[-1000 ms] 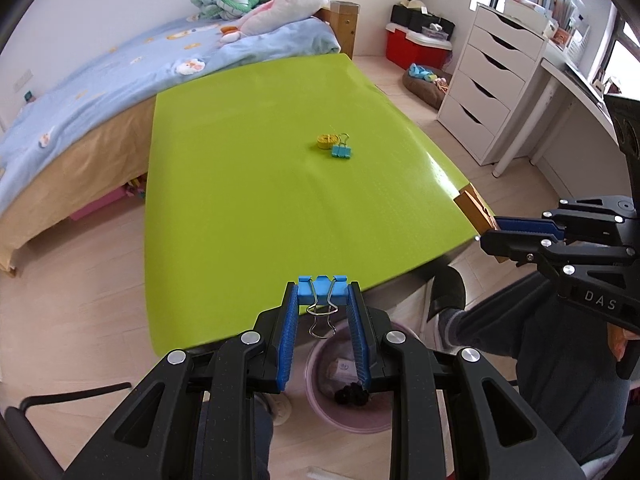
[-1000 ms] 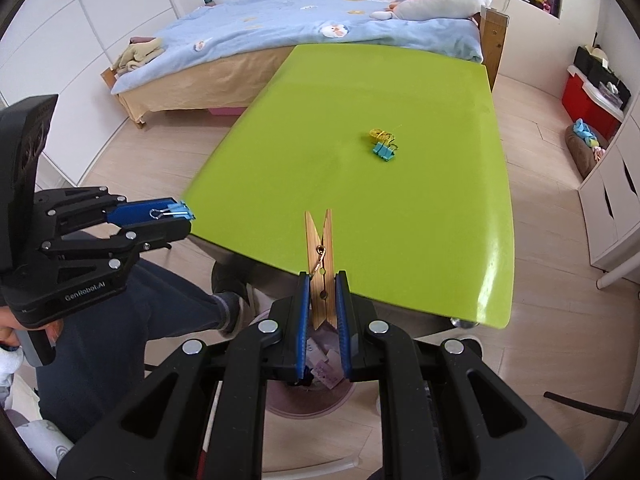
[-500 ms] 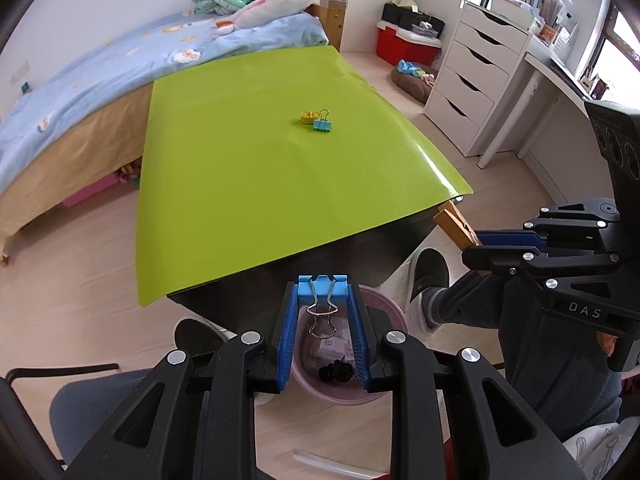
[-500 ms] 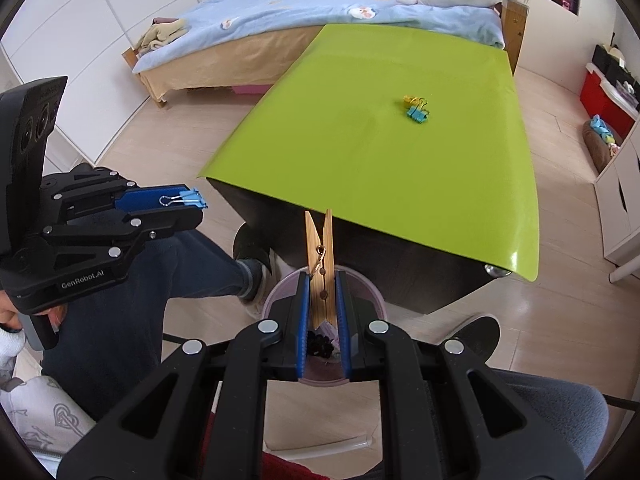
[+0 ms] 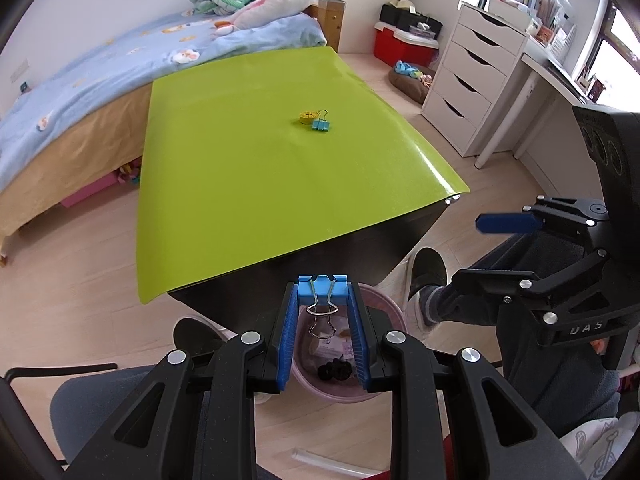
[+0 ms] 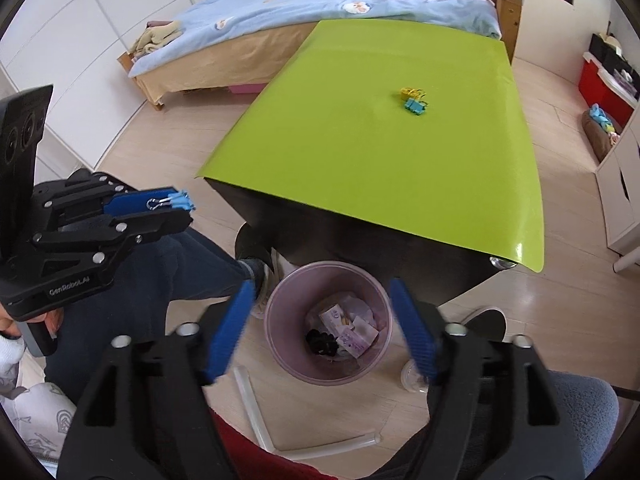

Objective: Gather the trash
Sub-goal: 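Carry both items over the wastebasket and open both grippers to drop them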

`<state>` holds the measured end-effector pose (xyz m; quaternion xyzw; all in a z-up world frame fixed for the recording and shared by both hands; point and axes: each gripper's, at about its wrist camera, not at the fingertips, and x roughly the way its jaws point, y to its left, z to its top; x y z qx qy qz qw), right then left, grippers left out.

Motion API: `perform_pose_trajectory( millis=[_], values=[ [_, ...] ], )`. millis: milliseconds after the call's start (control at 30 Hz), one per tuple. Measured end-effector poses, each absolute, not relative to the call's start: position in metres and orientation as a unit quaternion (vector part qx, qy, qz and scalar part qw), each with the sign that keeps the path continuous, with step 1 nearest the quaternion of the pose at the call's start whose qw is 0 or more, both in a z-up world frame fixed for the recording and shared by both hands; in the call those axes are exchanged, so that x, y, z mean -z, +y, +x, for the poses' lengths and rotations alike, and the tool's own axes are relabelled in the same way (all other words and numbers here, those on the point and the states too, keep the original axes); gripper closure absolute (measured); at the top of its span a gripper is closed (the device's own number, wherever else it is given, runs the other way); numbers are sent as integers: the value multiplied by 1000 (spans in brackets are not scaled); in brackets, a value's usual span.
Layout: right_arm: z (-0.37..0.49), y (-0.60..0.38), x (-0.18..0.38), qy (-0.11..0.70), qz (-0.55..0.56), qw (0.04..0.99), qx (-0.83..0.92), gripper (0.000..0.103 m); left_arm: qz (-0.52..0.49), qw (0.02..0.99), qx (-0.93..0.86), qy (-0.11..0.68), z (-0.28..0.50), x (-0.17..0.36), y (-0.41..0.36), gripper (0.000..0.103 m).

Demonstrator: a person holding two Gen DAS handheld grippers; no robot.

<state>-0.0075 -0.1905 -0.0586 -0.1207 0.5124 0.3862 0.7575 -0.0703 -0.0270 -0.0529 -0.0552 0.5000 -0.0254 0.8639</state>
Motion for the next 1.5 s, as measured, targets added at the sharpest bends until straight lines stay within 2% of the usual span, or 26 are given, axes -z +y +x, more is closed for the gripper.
perform_pose_trajectory(
  millis=[67,300,1167,1200,1233,1300,1333,1367,1500],
  values=[
    [-6,-192,58,510,-114,762,-383,14,-54,863,29,501,-70,52,-29,79],
    [-2,-195,55,510,-102,767,-374,8,-50,863,42,501,-69,51,-35,79],
    [5,-219,39,498,-73,795,-339,8,-43,861,88,499,-63,45,-56,76],
    [5,-219,39,498,-72,795,-339,8,-44,860,90,500,-63,46,-56,72],
    [5,-220,39,498,-69,795,-339,8,-45,860,91,501,-63,46,-55,56],
    [6,-221,39,498,-68,795,-339,8,-54,862,92,496,-63,46,-54,35],
    [6,-222,39,497,-67,796,-339,8,-58,863,89,494,-63,46,-52,29],
    [6,-222,39,497,-66,796,-338,8,-59,864,84,493,-63,46,-51,16],
    [6,-222,39,497,-64,798,-336,5,-60,865,64,495,-62,48,-47,12]
  ],
)
